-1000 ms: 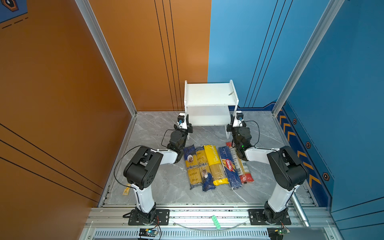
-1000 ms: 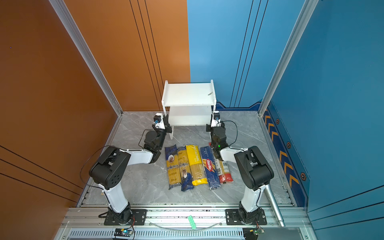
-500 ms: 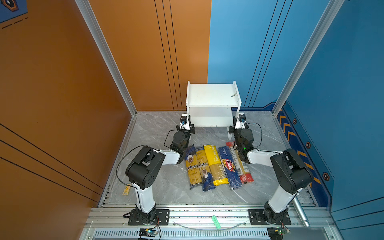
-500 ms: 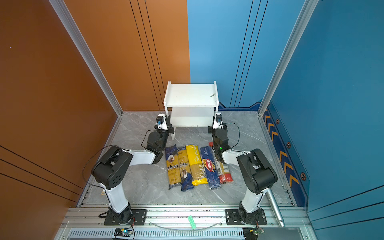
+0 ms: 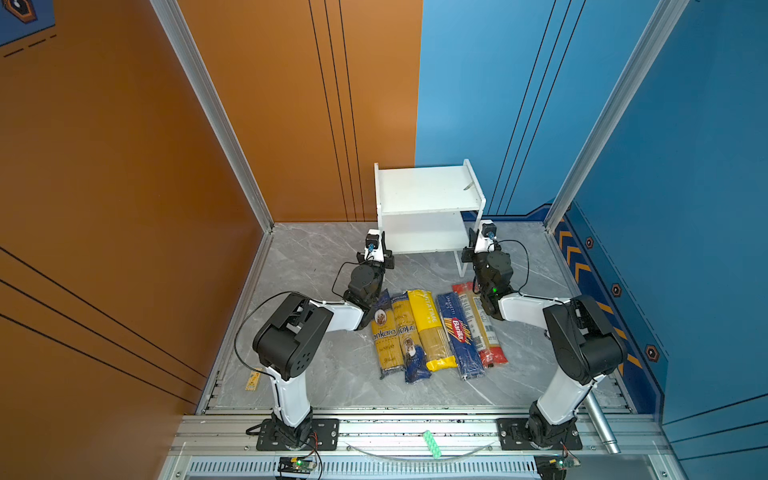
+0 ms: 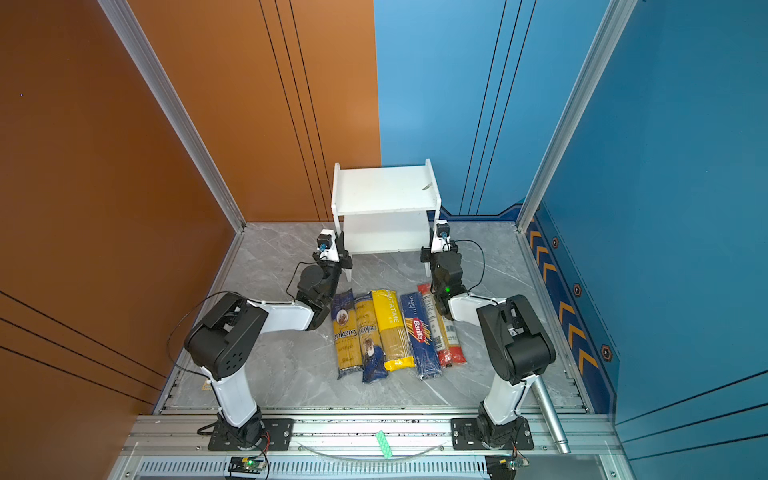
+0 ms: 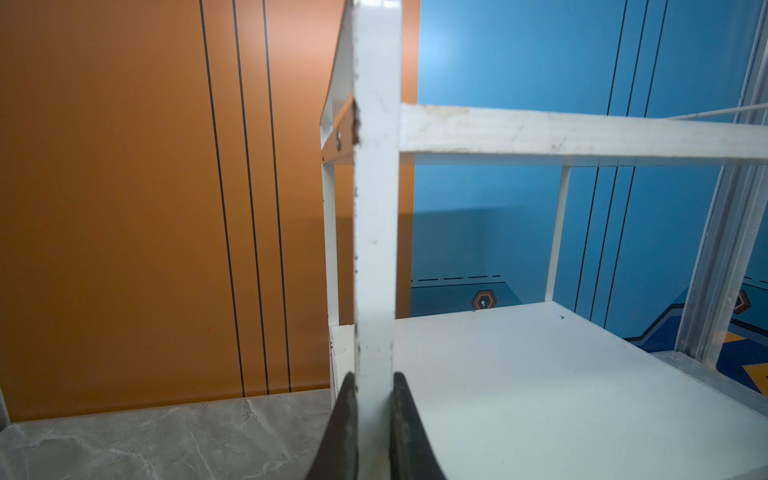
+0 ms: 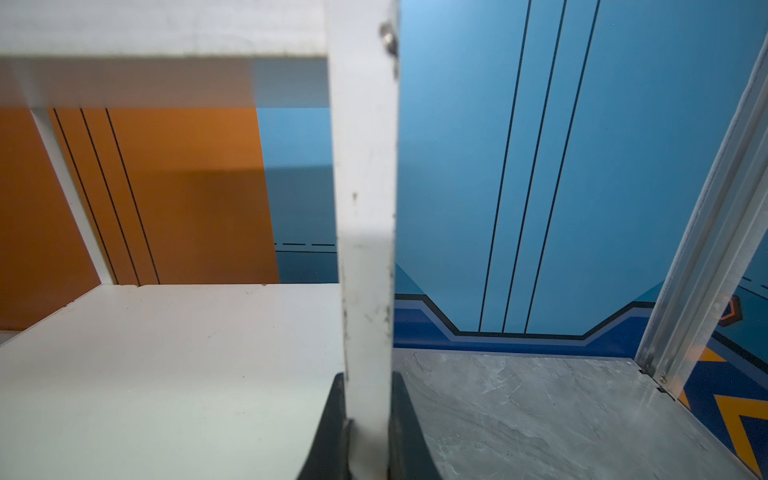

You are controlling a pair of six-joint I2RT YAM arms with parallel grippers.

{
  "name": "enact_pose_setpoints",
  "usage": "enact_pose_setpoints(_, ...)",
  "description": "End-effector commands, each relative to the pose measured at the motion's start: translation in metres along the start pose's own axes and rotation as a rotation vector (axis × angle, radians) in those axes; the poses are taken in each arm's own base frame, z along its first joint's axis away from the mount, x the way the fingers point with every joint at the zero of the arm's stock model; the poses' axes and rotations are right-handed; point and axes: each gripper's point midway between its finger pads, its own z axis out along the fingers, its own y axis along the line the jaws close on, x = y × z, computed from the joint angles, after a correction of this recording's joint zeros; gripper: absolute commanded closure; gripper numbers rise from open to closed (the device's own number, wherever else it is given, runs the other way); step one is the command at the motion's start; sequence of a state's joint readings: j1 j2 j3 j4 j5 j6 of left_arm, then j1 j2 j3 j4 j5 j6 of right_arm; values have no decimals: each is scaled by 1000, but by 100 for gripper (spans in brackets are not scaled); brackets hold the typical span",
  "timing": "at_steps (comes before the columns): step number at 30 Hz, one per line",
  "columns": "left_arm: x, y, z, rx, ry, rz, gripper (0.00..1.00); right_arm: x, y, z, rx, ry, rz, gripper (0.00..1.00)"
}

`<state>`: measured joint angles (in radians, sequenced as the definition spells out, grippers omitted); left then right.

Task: Place and organize the pasta boxes and bags onto the shelf
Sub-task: 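Slide the white shelf with both grippers toward the middle of the table, then open both grippers and lift them off the shelf legs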

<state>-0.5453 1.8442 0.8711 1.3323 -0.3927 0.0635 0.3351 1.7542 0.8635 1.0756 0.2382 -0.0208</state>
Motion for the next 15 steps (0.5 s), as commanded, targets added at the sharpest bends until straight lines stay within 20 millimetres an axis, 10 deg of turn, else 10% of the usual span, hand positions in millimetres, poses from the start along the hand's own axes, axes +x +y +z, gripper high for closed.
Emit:
enact_pose_setpoints(1, 49, -24, -12, 73, 141, 99, 100, -13, 13, 5, -56, -42, 37, 100)
enact_pose_setpoints(7, 47, -20, -12, 34, 139, 124, 45, -11, 11, -1, -50, -48, 39, 100)
enact_pose_setpoints(13, 46, -19, -14, 15, 137, 149, 27, -15, 11, -8, -54, -54, 40, 98)
enact_pose_setpoints(15, 46, -20, -16, 14, 137, 150, 24, -15, 11, -11, -53, -53, 40, 73)
